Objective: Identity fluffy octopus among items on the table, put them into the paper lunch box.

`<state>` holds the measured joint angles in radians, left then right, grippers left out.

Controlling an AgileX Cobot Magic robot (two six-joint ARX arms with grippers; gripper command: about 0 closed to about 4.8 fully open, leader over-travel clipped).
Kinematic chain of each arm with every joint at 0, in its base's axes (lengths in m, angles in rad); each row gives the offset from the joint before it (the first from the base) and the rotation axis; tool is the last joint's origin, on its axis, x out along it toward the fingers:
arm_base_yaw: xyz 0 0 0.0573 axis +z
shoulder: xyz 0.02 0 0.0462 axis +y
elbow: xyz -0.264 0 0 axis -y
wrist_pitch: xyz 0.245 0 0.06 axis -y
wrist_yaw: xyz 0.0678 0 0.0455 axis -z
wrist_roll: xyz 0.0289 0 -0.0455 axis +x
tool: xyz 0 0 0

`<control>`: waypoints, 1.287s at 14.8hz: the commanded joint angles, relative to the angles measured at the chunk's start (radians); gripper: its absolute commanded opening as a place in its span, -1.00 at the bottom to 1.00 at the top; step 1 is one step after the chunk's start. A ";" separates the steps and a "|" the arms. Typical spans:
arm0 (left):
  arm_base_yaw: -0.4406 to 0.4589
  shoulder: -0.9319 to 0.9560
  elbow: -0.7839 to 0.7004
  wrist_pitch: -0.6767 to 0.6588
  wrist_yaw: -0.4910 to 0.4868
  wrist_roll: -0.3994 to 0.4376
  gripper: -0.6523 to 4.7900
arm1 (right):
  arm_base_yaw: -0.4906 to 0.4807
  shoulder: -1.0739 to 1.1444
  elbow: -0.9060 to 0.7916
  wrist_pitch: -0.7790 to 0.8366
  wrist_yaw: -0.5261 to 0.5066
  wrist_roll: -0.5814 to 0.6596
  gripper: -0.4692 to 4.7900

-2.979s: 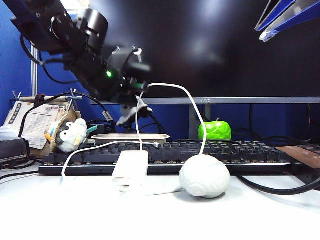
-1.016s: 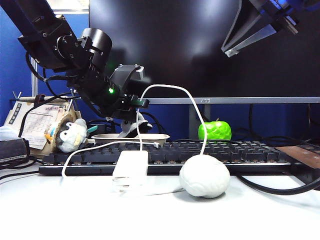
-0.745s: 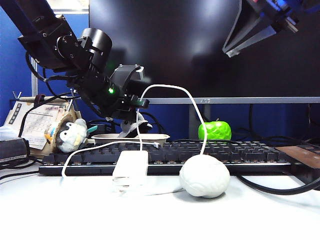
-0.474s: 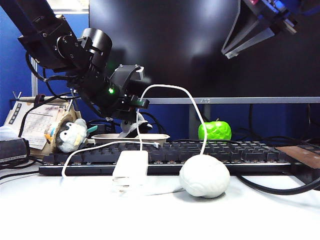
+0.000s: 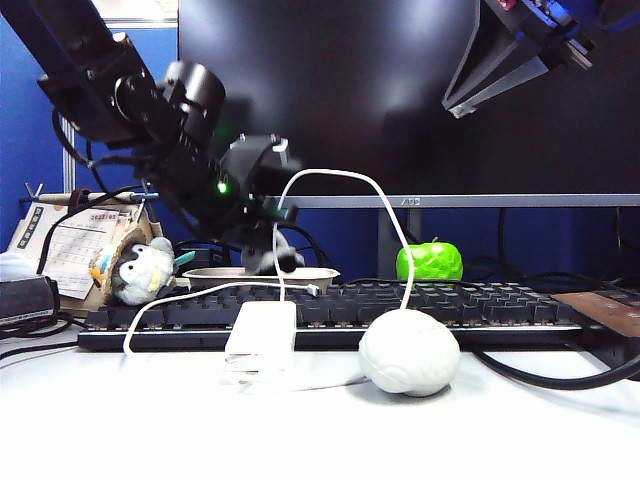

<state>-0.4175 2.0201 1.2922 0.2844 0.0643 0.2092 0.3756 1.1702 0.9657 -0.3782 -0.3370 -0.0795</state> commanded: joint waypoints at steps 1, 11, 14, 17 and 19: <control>-0.001 0.007 0.002 0.002 -0.003 0.001 -0.12 | 0.002 -0.004 0.005 0.016 -0.006 0.001 -0.56; 0.000 0.006 0.003 0.008 -0.092 0.000 0.38 | 0.002 -0.004 0.005 0.017 -0.039 0.001 -0.56; 0.000 -0.013 0.003 -0.035 -0.114 0.000 0.37 | 0.002 -0.003 0.005 0.019 -0.039 0.001 -0.56; 0.000 -0.072 0.003 -0.146 -0.136 0.000 0.37 | 0.002 -0.004 0.005 0.042 -0.028 0.001 -0.56; 0.000 -0.117 0.003 -0.212 -0.136 0.000 0.33 | 0.002 -0.004 0.005 0.042 -0.028 0.001 -0.56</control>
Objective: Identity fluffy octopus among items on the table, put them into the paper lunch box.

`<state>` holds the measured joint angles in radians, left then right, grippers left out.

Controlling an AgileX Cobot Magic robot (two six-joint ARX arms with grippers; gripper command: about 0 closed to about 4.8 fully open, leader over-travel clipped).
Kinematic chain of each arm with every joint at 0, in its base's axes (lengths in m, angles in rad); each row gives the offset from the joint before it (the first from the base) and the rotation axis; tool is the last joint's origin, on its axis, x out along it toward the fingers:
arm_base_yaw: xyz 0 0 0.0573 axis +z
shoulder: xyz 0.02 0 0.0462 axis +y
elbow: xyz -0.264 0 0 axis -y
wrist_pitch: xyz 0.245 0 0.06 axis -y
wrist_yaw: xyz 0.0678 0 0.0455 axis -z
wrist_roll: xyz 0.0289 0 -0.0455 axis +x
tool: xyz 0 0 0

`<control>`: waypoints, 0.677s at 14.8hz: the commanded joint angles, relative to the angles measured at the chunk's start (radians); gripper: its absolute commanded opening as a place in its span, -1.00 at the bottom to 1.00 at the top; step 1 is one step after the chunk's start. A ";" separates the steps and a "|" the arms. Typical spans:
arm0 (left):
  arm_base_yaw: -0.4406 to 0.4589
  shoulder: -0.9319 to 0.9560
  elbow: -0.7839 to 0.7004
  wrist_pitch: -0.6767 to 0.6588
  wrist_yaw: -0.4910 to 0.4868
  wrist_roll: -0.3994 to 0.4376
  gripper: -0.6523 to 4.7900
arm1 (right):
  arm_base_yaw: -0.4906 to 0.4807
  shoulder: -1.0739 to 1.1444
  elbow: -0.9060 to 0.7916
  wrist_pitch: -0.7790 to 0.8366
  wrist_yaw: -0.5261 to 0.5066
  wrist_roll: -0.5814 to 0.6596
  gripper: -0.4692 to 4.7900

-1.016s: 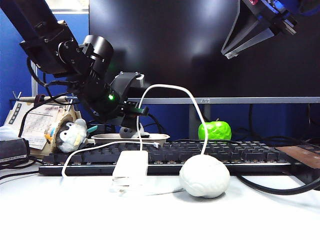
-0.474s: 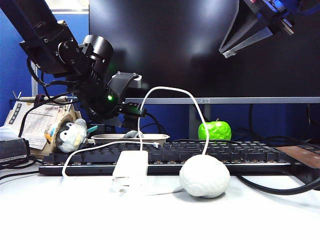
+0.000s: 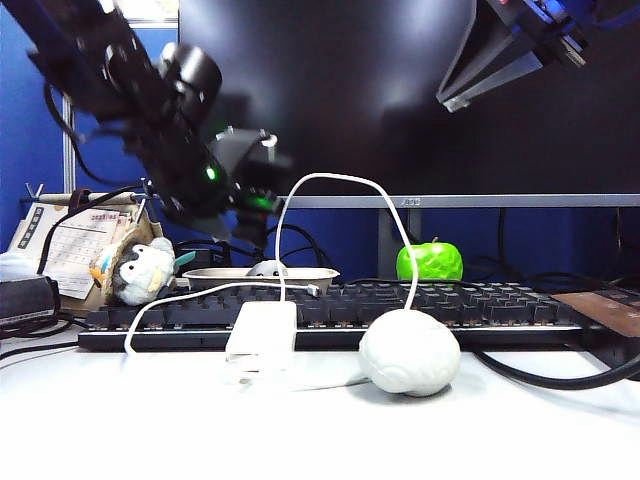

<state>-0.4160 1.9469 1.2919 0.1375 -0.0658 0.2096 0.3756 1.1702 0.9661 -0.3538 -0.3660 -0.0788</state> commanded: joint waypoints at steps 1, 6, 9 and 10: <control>-0.001 -0.071 0.003 -0.100 -0.005 -0.006 0.24 | 0.002 -0.004 0.004 0.014 0.000 0.001 -0.57; -0.003 -0.213 0.003 -0.325 0.002 -0.095 -0.01 | 0.002 -0.004 0.004 0.013 -0.003 0.013 -0.57; -0.004 -0.279 0.003 -0.509 0.067 -0.176 -0.30 | 0.002 -0.004 0.005 -0.002 -0.003 0.053 -0.57; -0.004 -0.297 0.003 -0.571 0.112 -0.206 -0.35 | 0.002 -0.004 0.005 -0.010 -0.003 0.053 -0.57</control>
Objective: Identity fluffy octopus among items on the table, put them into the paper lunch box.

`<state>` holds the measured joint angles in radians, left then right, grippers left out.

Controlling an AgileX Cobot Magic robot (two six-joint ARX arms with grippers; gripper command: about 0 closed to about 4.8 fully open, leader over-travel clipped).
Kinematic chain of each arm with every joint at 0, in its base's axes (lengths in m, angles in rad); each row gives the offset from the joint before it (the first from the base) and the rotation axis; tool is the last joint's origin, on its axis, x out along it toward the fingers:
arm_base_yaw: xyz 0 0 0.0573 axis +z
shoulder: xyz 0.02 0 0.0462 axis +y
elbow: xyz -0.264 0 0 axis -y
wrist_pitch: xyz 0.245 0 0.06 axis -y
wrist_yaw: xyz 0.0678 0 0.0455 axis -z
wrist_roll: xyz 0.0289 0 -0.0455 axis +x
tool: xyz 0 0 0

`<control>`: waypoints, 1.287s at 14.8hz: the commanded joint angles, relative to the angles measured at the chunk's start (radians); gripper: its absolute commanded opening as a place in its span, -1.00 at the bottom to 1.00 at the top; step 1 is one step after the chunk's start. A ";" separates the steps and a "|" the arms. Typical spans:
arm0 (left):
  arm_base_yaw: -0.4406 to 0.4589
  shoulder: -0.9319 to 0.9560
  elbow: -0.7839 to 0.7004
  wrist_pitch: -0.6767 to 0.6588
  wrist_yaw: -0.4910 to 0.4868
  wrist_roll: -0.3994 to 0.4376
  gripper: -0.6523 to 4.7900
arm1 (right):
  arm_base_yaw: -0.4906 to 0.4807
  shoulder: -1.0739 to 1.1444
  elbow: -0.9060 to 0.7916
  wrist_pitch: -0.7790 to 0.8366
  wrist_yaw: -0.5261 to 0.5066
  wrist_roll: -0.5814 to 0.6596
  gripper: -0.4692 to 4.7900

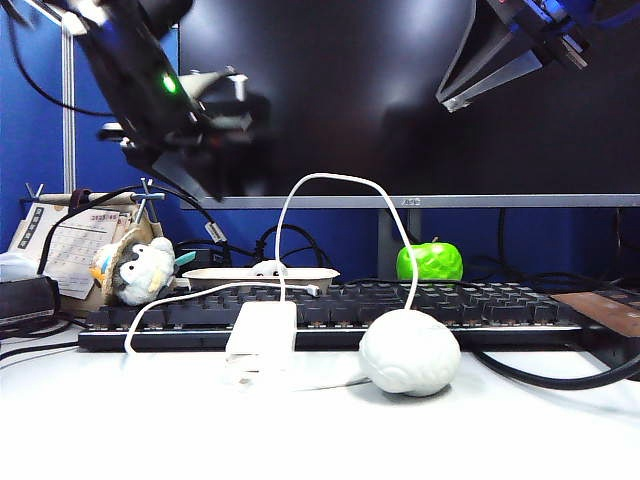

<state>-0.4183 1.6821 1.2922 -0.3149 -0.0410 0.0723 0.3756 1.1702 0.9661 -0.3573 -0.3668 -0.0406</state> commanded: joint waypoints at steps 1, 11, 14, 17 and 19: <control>-0.003 -0.045 0.003 -0.160 0.129 -0.080 -0.35 | 0.002 -0.004 0.005 -0.016 -0.003 0.015 -0.57; -0.217 -0.329 0.003 -0.296 0.201 -0.087 -0.57 | 0.002 -0.119 0.007 -0.159 -0.002 0.015 -0.85; -0.286 -0.462 0.003 -0.316 0.201 -0.088 -0.57 | 0.002 -0.264 0.007 -0.207 -0.002 0.042 -0.85; -0.332 -0.608 0.002 -0.378 0.174 -0.088 -0.57 | 0.002 -0.478 0.007 -0.259 -0.002 0.080 -0.85; -0.335 -0.687 0.002 -0.431 0.172 -0.088 -0.57 | 0.002 -0.604 0.007 -0.268 -0.001 0.097 -0.85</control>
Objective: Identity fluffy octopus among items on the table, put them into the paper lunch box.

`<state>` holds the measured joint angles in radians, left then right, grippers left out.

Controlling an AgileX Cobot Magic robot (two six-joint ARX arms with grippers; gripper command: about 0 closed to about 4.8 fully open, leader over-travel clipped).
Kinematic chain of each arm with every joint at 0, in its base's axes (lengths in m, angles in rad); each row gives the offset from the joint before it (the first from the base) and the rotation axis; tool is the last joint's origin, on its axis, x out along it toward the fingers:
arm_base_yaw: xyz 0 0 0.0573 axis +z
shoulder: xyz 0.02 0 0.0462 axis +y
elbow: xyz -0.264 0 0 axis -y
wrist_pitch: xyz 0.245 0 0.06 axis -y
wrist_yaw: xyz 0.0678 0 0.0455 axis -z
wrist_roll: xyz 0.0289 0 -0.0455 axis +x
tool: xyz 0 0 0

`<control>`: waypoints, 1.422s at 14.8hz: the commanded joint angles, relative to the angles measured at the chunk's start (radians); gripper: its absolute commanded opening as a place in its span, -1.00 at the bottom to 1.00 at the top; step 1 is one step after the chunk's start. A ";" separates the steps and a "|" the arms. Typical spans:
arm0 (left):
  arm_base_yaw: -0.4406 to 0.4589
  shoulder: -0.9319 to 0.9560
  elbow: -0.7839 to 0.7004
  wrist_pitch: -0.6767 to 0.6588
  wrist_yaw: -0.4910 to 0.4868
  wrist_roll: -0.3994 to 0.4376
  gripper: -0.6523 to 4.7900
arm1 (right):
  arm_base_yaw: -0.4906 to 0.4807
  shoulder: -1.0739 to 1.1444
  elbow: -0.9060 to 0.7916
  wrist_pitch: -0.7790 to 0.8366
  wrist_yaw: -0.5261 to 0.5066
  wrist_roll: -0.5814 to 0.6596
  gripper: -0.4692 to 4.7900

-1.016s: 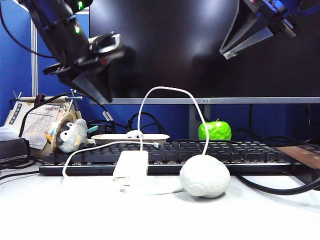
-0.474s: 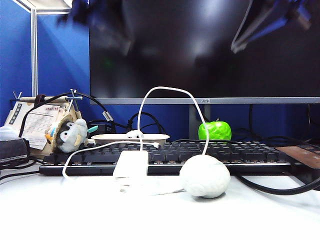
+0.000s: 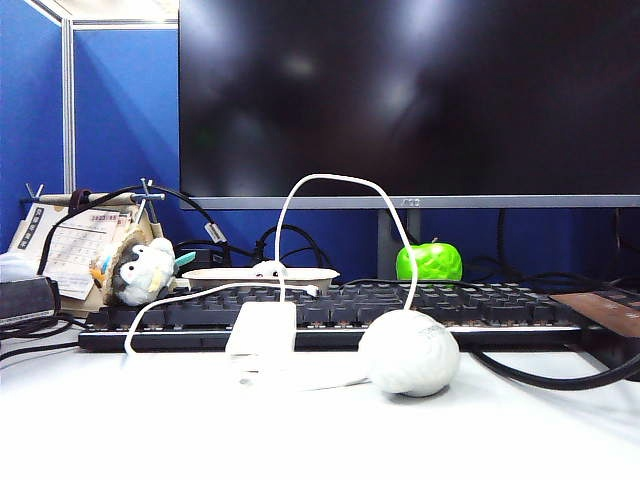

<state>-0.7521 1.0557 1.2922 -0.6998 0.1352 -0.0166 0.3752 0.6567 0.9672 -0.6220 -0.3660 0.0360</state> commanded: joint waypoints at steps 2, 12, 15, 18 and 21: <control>-0.001 -0.132 0.002 -0.066 -0.007 0.001 -0.57 | 0.002 -0.196 0.006 -0.007 0.018 0.024 -0.85; 0.000 -0.465 0.002 -0.150 -0.231 0.001 -0.57 | -0.003 -0.282 0.034 -0.148 0.142 0.052 -0.85; 0.000 -0.536 0.002 -0.148 -0.233 -0.028 -0.59 | -0.003 -0.282 0.058 -0.106 0.169 0.068 -0.85; 0.000 -0.546 0.002 -0.142 -0.254 0.065 -0.68 | -0.003 -0.282 0.057 -0.089 0.192 -0.045 -0.85; 0.000 -0.544 0.000 -0.124 -0.322 0.286 -0.68 | -0.003 -0.281 0.053 -0.076 0.280 -0.179 -0.84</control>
<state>-0.7521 0.5098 1.2922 -0.8448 -0.1535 0.1951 0.3729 0.3759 1.0172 -0.7162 -0.1276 -0.1184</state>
